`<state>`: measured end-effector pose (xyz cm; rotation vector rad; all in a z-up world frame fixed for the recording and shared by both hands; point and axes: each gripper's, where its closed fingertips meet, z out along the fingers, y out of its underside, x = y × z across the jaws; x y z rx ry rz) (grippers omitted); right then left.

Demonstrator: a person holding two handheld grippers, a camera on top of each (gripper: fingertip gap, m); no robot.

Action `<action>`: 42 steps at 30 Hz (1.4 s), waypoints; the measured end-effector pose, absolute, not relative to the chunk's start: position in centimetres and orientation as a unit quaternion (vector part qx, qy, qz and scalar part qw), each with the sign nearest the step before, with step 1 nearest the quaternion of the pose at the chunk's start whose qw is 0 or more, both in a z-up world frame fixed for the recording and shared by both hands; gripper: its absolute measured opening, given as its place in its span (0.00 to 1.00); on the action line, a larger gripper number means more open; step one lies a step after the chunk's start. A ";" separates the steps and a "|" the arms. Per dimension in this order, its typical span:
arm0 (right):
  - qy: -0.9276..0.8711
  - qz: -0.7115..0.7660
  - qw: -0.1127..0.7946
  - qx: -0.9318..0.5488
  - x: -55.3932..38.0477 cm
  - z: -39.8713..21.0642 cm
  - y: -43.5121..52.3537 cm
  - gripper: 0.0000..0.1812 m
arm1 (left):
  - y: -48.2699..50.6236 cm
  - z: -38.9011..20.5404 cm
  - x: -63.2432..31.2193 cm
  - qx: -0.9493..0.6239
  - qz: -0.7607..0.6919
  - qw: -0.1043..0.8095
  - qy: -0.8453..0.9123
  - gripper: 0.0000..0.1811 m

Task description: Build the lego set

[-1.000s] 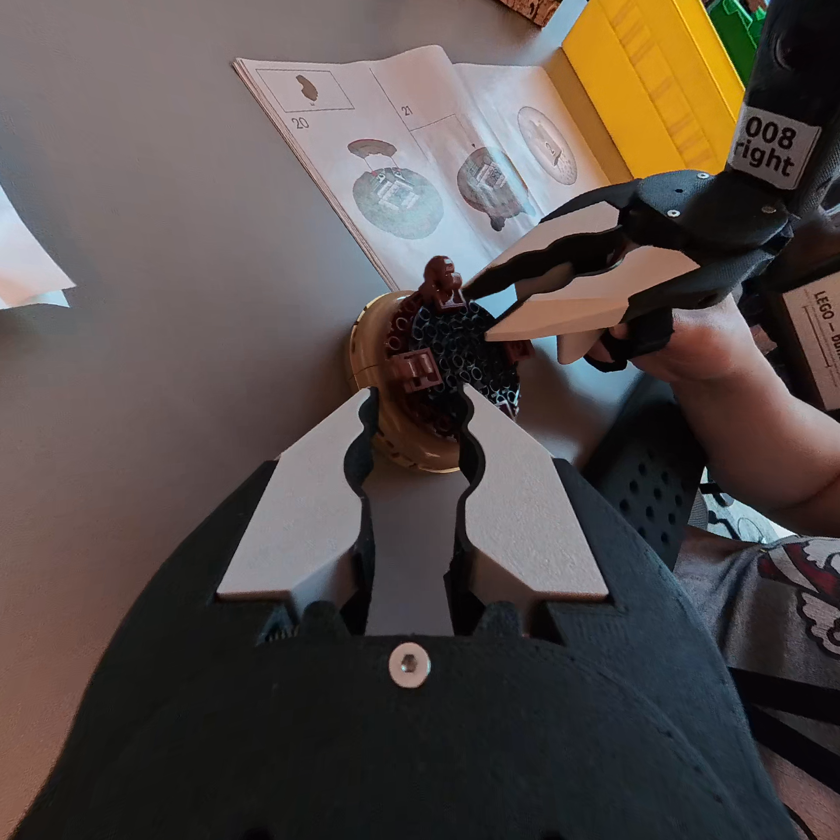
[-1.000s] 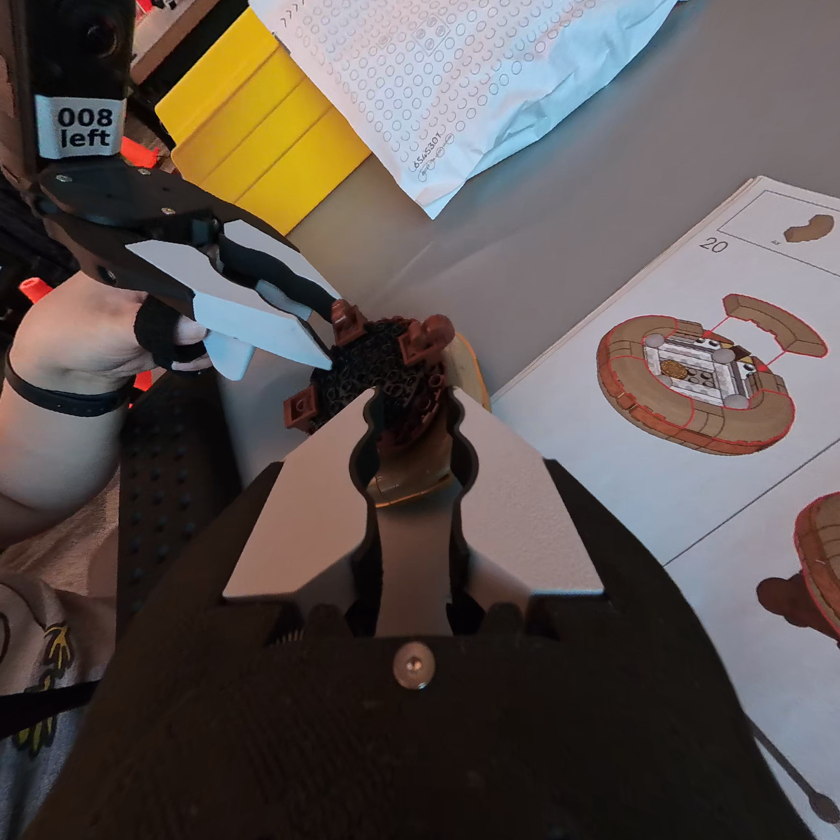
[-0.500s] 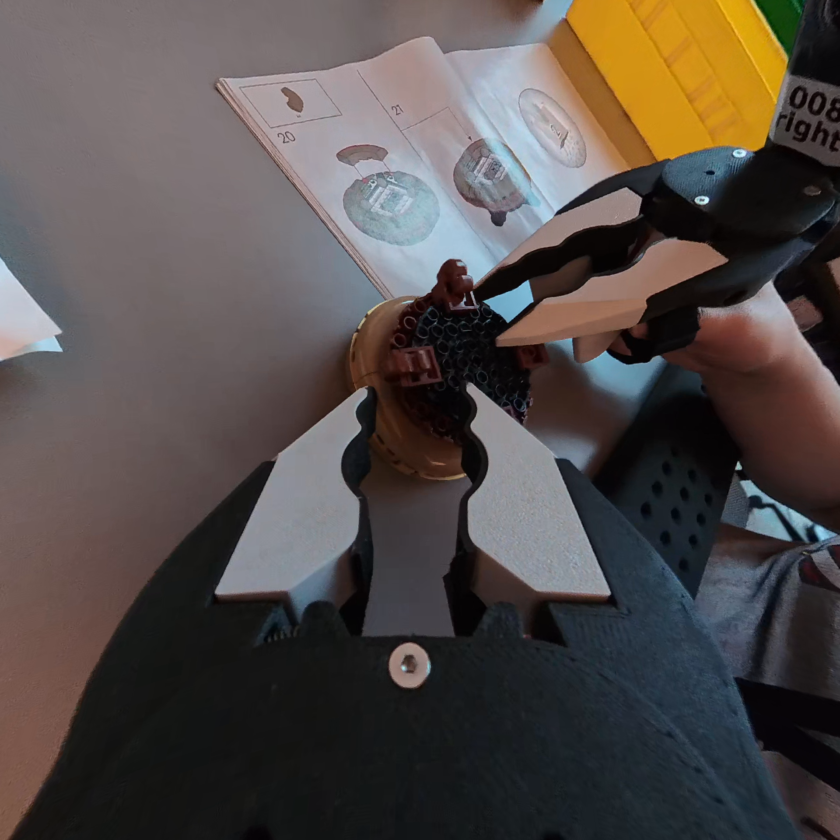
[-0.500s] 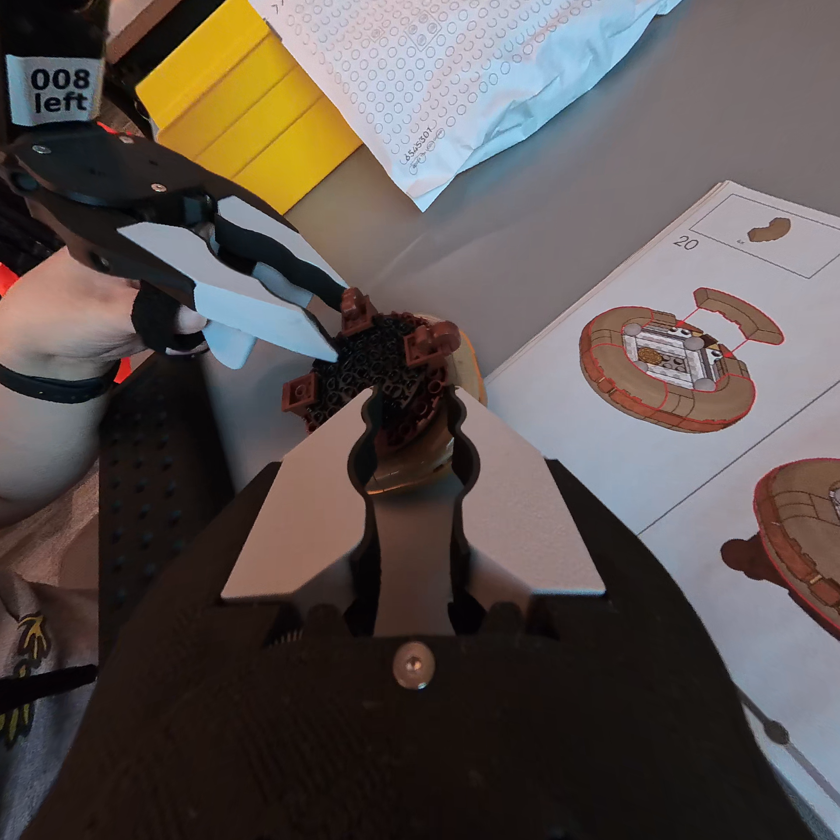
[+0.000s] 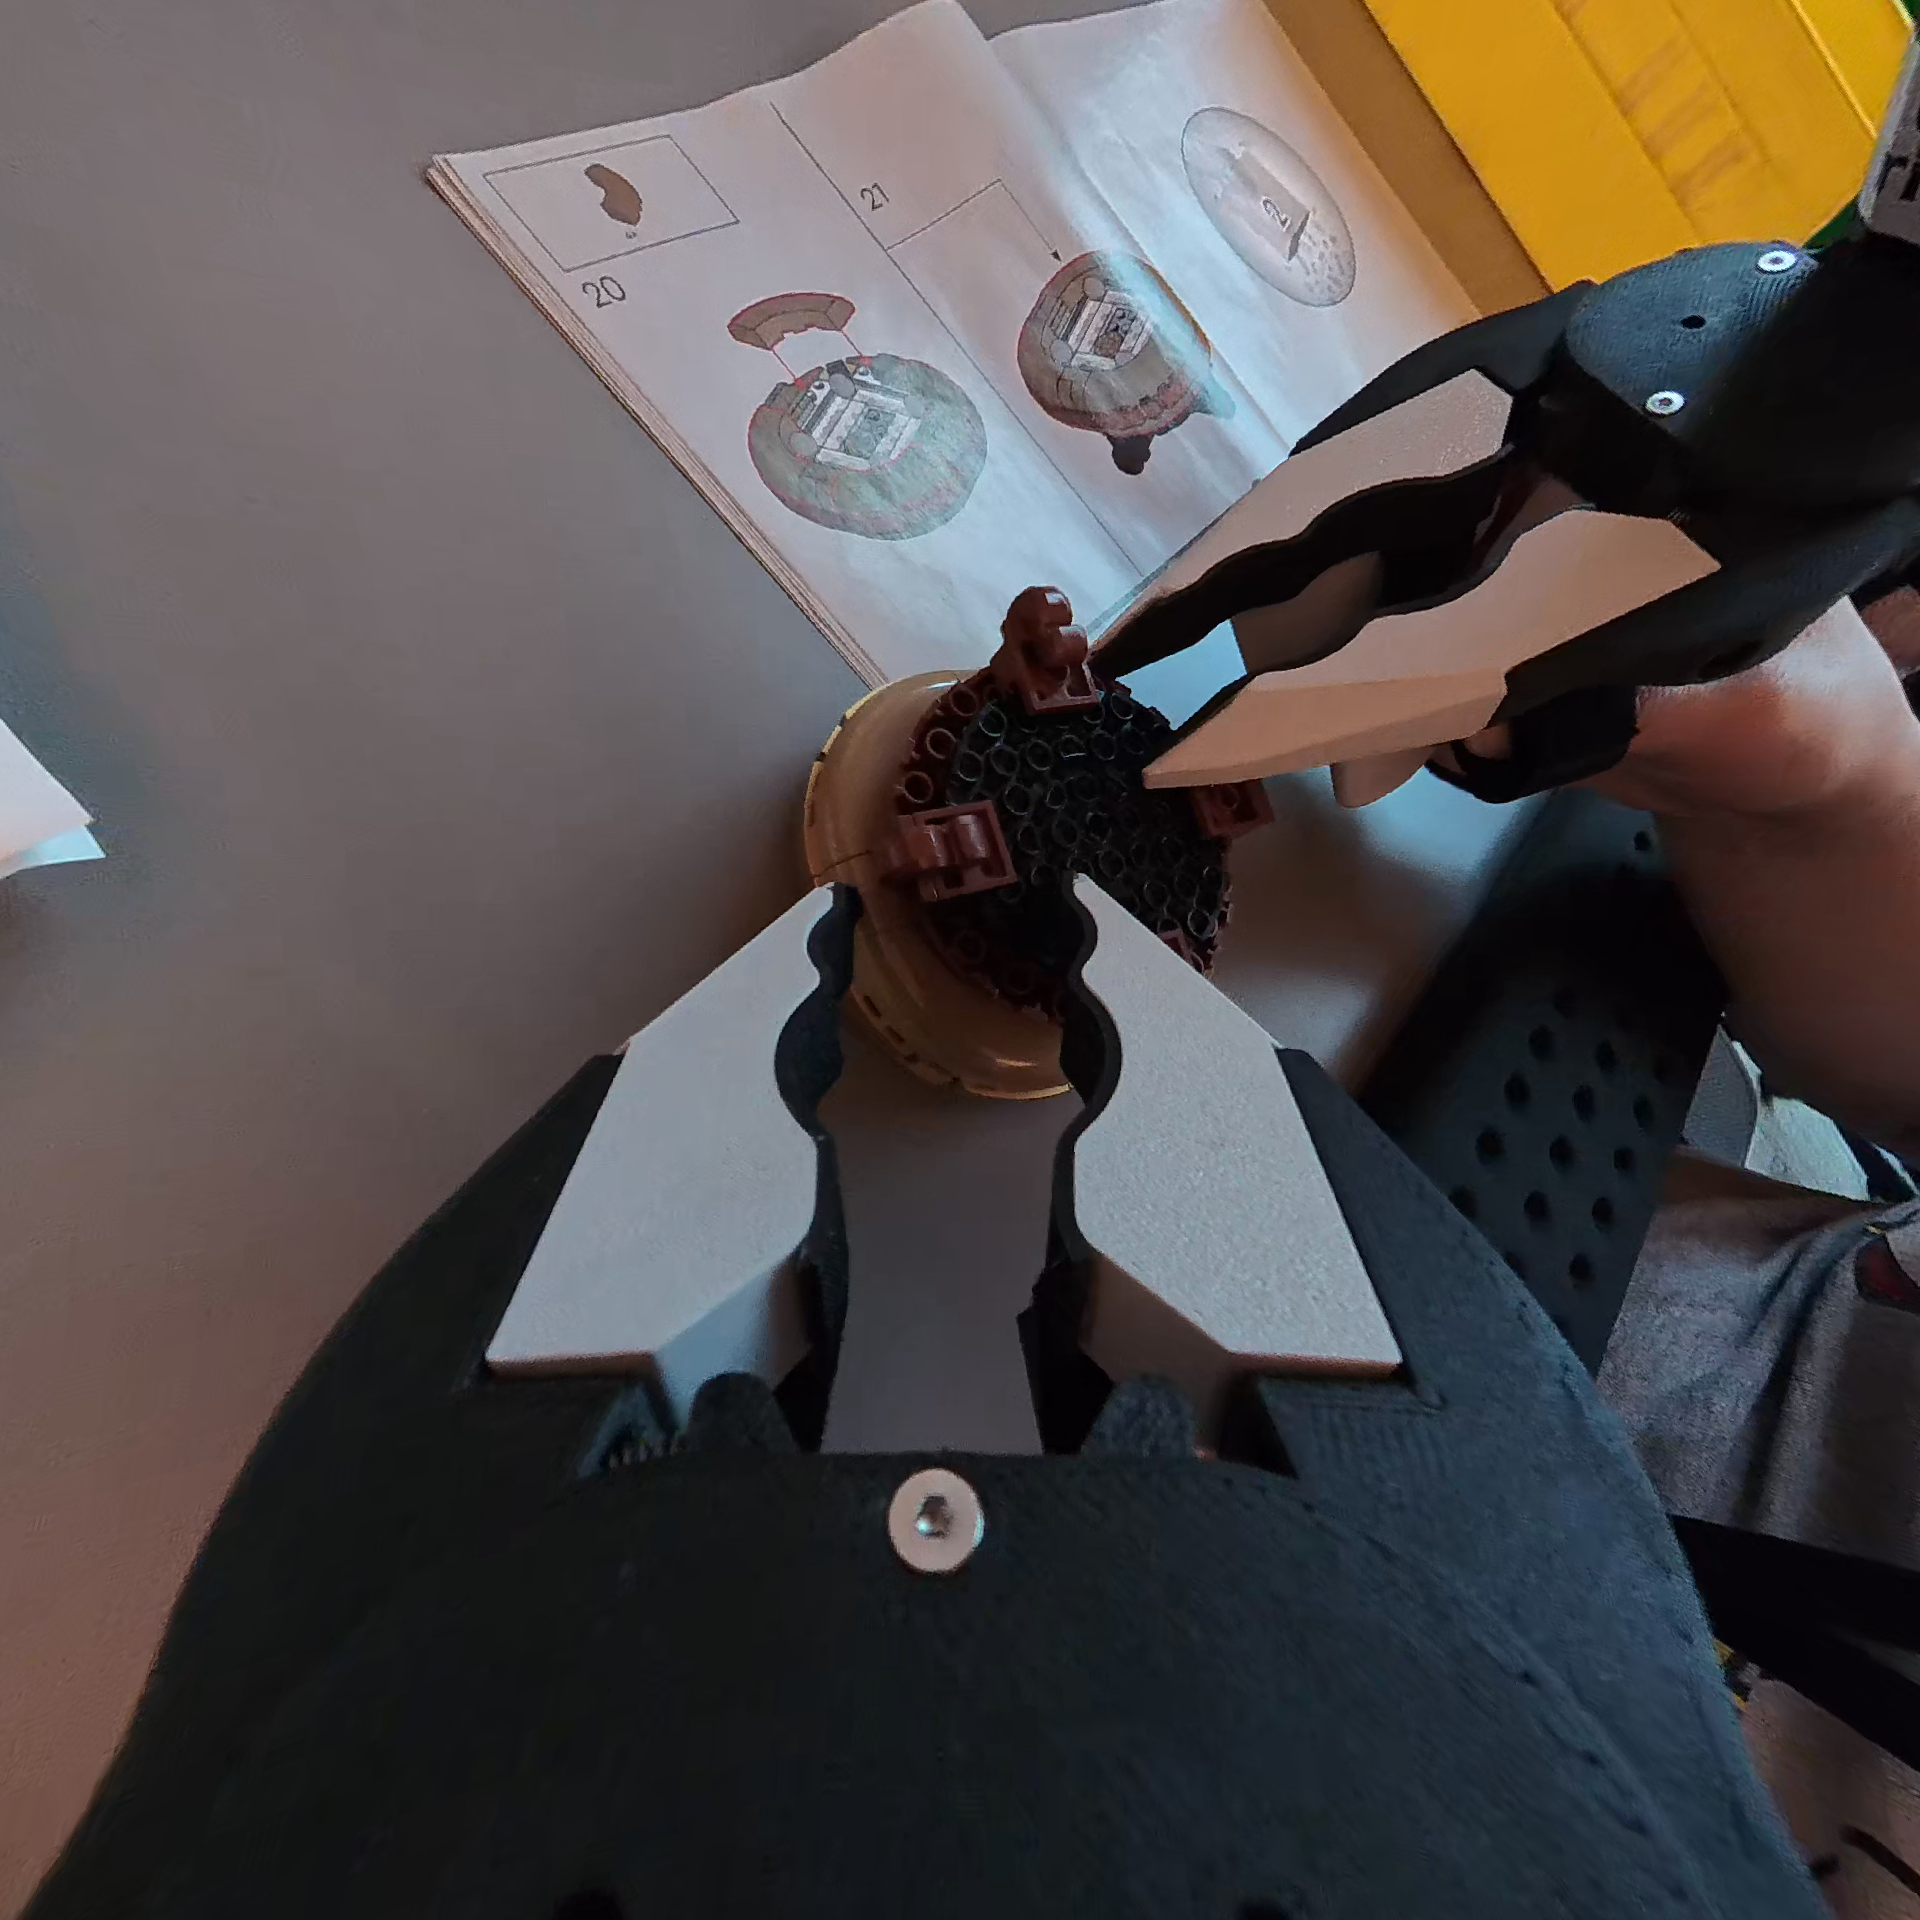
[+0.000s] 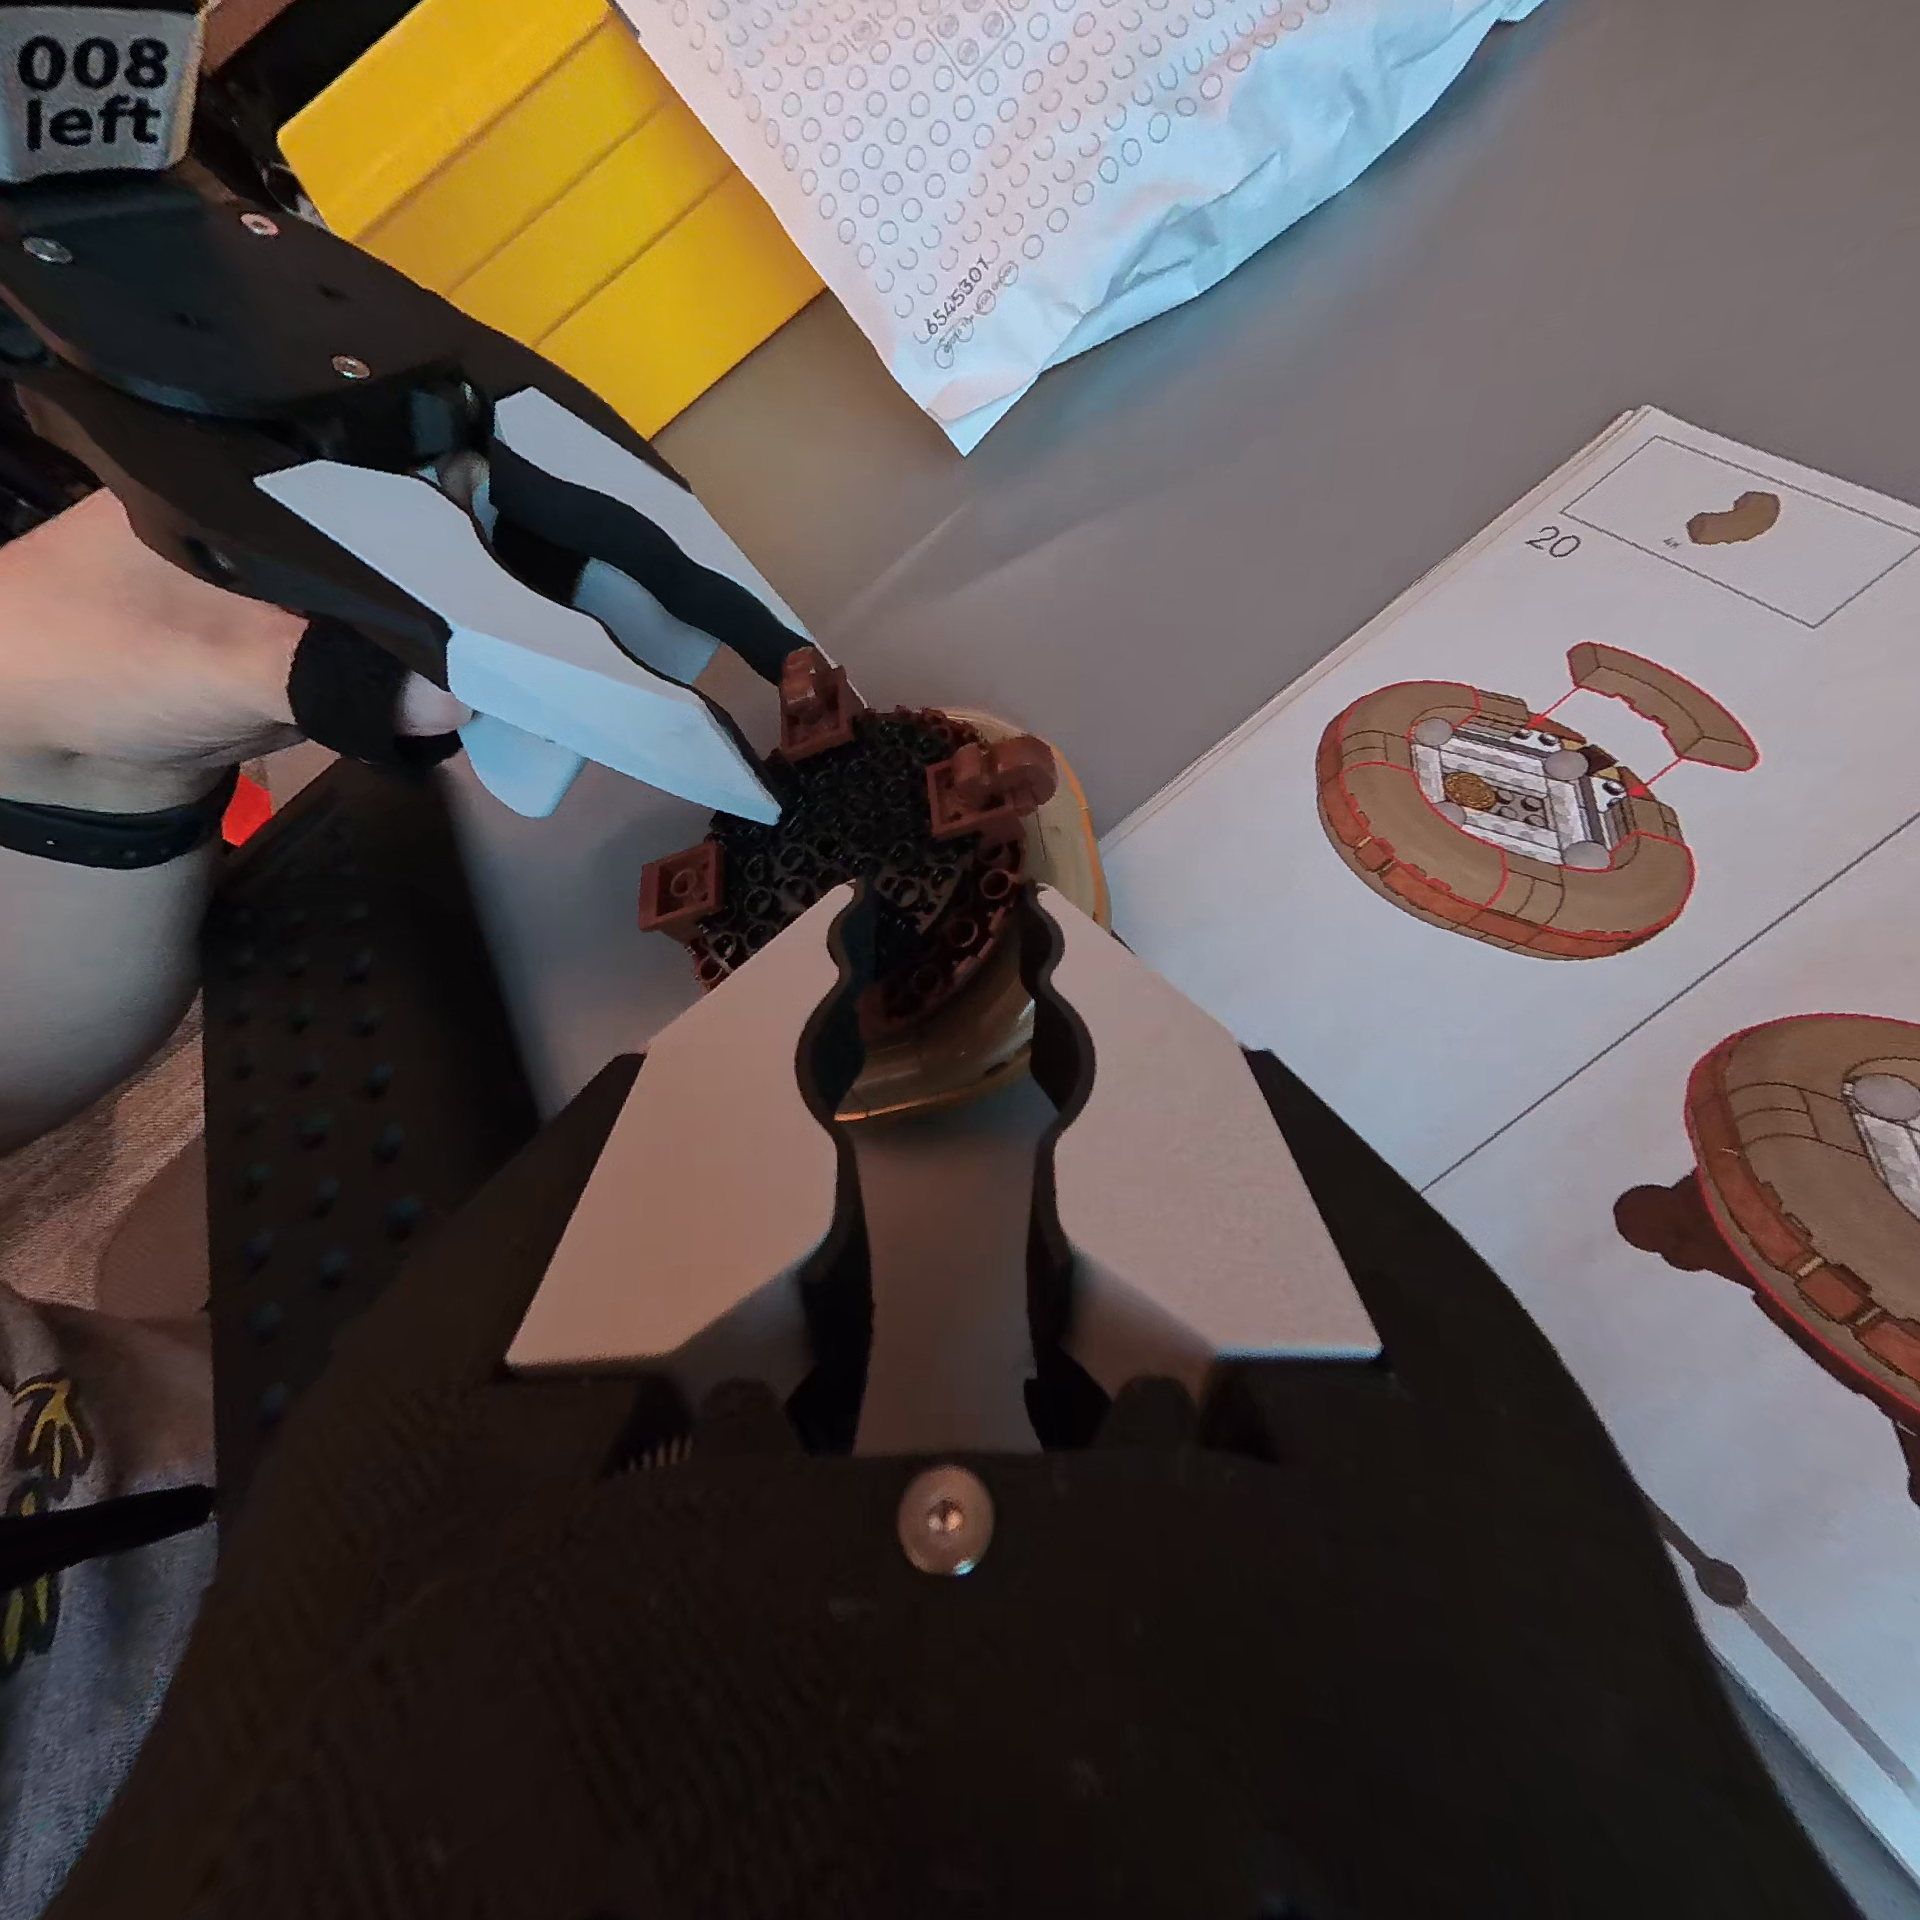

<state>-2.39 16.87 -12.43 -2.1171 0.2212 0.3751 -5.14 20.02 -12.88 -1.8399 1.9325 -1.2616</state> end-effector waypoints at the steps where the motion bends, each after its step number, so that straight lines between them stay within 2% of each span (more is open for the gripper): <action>1: 0.090 0.152 0.470 -0.865 -2.4 -12.4 16.9 0.15 | 20.0 -12.9 -5.1 -0.621 -0.423 0.092 0.654 0.21; 7: 0.068 0.121 0.459 -0.878 -2.4 -12.4 16.4 0.14 | 19.4 -12.8 -5.1 -0.613 -0.406 0.090 0.672 0.19; 27: 0.052 0.109 0.451 -0.884 -2.1 -12.1 15.9 0.14 | 19.3 -13.0 -4.9 -0.614 -0.398 0.081 0.676 0.26; 28: 0.032 0.099 0.464 -0.880 -2.1 -11.6 15.9 0.15 | 19.5 -13.0 -4.9 -0.613 -0.400 0.088 0.676 0.27; 30: -0.024 0.055 0.488 -0.871 -2.1 -10.5 15.7 0.28 | 19.9 -12.5 -5.1 -0.606 -0.411 0.109 0.673 0.29; 31: -0.060 0.024 0.487 -0.871 -2.1 -10.2 15.5 0.30 | 19.9 -12.1 -5.2 -0.598 -0.425 0.115 0.670 0.31; 32: -0.097 -0.001 0.475 -0.874 -2.1 -10.1 15.2 0.30 | 19.9 -11.5 -5.3 -0.593 -0.444 0.115 0.662 0.31; 34: -0.211 0.004 0.448 -0.869 -4.1 -9.9 14.9 0.39 | 19.9 -10.1 -5.6 -0.579 -0.490 0.110 0.642 0.34; 36: -0.317 0.019 0.401 -0.859 -5.8 -9.8 14.8 0.47 | 20.6 -8.9 -5.9 -0.564 -0.529 0.120 0.623 0.34; 39: -0.407 0.051 0.303 -0.860 -6.7 -10.5 16.0 0.58 | 23.6 -7.4 -5.7 -0.558 -0.569 0.189 0.573 0.35; 42: -0.439 0.030 0.200 -0.875 -5.5 -12.6 17.3 0.57 | 26.3 -6.6 -6.3 -0.572 -0.591 0.230 0.520 0.34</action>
